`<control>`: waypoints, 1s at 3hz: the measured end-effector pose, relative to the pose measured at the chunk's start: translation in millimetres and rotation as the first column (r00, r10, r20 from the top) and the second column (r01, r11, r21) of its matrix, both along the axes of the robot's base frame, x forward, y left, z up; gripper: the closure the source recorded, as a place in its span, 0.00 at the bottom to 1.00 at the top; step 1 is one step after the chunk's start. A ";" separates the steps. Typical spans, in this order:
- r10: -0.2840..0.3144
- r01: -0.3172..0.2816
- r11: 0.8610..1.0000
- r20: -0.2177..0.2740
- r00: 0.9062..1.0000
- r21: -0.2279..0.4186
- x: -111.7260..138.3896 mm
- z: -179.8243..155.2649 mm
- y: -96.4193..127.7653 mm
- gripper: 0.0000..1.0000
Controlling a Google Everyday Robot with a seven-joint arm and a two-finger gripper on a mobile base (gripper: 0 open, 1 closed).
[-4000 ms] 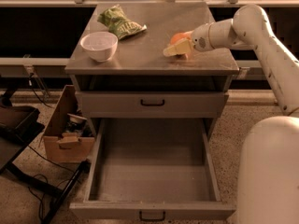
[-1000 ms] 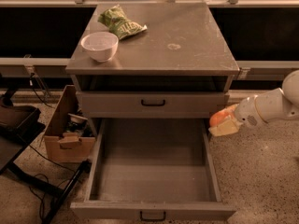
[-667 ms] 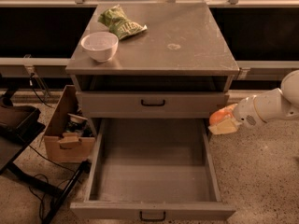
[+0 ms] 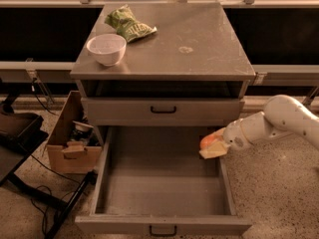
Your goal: Place orange into middle drawer
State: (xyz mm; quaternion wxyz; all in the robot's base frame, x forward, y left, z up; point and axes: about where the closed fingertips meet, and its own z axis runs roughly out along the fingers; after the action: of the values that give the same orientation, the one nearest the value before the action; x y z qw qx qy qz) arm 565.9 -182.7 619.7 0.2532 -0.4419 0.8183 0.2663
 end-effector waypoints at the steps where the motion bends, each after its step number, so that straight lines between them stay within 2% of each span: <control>1: 0.016 -0.008 0.992 -0.067 0.998 0.123 2.6 -70.7 50.1 1.00; 2: 0.017 0.018 0.967 -0.137 0.990 0.253 -1.3 -148.9 110.9 1.00; 3: -0.013 0.057 0.955 -0.150 0.989 0.291 -2.0 -207.4 164.5 1.00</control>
Offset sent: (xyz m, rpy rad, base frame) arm -0.0005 0.1532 -0.2134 0.3709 0.1918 -0.0279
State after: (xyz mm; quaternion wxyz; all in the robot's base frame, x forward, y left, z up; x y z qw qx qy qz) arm 563.9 -18.1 412.3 0.2602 -0.3641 0.7936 0.4123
